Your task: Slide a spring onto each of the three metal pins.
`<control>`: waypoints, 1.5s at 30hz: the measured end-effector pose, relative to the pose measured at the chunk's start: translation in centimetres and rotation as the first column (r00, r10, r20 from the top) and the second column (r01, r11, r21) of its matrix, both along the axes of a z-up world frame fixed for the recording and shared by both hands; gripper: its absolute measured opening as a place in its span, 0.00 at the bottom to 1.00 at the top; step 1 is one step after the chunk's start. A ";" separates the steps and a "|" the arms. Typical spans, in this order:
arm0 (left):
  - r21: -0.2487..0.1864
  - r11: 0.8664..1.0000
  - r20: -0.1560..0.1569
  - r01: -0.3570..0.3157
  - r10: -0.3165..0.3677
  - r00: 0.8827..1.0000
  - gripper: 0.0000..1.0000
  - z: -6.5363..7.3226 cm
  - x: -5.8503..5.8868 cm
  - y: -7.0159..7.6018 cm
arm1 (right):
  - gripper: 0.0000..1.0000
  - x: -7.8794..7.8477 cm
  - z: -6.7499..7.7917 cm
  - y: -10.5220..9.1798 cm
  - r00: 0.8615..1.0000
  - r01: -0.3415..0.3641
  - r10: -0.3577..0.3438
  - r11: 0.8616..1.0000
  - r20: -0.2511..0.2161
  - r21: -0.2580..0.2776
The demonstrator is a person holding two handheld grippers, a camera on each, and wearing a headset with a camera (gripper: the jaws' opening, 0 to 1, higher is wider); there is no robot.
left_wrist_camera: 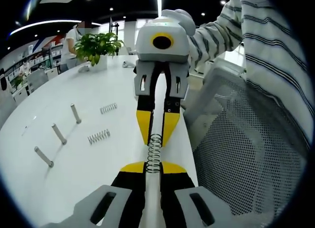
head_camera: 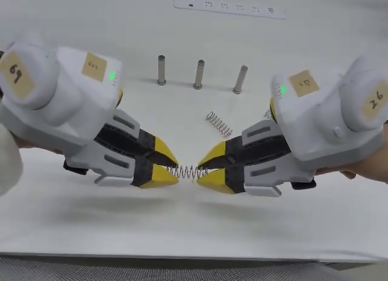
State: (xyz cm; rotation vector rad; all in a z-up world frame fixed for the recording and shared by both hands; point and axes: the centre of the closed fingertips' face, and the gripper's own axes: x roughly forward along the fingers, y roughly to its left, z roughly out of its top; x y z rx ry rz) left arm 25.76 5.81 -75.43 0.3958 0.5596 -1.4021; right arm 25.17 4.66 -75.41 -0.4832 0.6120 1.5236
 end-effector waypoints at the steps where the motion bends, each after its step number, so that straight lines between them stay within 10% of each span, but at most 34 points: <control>1: -0.003 1.000 -0.001 0.000 0.000 1.000 0.02 0.0 0.0 0.0 | 0.08 0.0 0.1 0.0 1.000 0.007 -0.007 1.000 -0.014 0.004; 45: -0.044 0.999 0.012 0.002 -0.002 1.000 0.02 -1.2 -0.5 -3.7 | 0.06 -0.3 1.5 -1.6 0.997 -0.079 0.082 0.964 0.002 -0.254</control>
